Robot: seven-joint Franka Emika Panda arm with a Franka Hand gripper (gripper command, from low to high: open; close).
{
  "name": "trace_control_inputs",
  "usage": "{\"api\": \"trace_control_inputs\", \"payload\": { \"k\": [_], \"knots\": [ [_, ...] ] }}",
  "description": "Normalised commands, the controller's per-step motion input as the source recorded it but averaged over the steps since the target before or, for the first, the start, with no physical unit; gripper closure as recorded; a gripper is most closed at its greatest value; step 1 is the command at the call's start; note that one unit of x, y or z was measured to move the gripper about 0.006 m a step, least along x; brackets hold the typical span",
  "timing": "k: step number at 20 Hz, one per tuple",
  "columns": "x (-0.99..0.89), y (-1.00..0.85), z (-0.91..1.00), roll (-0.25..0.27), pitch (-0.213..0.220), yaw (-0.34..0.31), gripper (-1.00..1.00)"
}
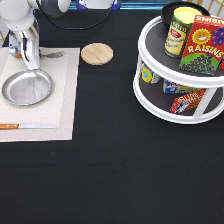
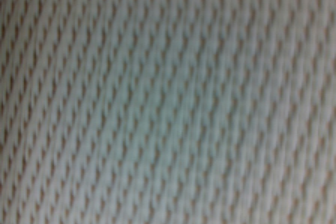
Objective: Arrange plate and fork
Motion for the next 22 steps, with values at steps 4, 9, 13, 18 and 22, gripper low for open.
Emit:
{"api": "trace_control_inputs", "payload": {
  "k": [4, 9, 13, 18, 22],
  "knots": [
    [0.0, 0.0, 0.02, -0.052, 0.008, -0.032, -1.0],
    [0.0, 0.05, 0.42, -0.079, 0.005, -0.037, -1.0],
    [-0.01, 0.13, 0.72, -0.075, 0.0, -0.01, -1.0],
    [0.0, 0.15, 0.86, -0.076, 0.01, 0.0, -1.0],
    [0.14, 0.16, 0.66, -0.067, 0.031, 0.0, -1.0]
  ]
}}
